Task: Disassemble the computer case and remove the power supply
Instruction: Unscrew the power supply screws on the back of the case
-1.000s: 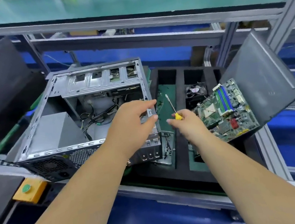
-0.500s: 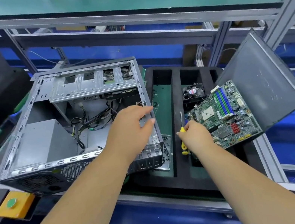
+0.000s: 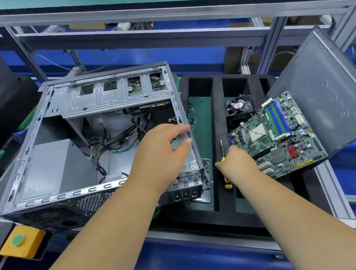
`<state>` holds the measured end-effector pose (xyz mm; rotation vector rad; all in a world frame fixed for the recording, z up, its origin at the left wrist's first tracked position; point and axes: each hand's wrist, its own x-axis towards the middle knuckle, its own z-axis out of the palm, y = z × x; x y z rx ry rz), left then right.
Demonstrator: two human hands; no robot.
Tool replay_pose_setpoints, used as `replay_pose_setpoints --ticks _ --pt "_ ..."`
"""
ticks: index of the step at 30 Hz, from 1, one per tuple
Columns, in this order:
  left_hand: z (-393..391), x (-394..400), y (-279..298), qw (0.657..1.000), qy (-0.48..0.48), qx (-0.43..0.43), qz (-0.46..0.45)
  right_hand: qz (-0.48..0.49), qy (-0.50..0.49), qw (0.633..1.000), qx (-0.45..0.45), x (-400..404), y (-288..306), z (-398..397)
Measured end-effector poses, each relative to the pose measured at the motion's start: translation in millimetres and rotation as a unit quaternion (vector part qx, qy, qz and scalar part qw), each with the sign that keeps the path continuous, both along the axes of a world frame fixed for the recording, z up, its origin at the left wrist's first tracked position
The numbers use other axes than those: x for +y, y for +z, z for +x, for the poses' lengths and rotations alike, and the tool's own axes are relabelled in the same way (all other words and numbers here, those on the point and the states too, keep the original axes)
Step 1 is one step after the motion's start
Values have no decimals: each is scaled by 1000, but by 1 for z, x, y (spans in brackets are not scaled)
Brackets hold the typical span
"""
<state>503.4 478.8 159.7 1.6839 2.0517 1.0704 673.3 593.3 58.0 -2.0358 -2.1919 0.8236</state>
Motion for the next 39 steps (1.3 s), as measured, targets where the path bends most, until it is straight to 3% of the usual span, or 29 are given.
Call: replay_pose_setpoints --ticks 10,15,19,23,26,34,39 --pt "1 -3 3 1000 -2 -13 -2 12 -3 1000 9 2 14 7" --pt "-5 -18 17 1000 10 -11 8 114 43 976 182 -3 67 -9" --pt "-31 -52 30 996 56 62 21 172 171 936 256 -32 116 -37" --pt "-73 -85 37 982 102 160 -23 195 307 913 186 -70 141 -71" --pt "-107 -104 37 971 125 192 -64 199 338 911 129 -91 143 -98" --pt "-185 -132 24 933 99 324 -119 196 299 934 -14 -121 112 -150" --pt "-205 -132 9 932 66 316 -162 191 252 943 -104 -120 100 -162"
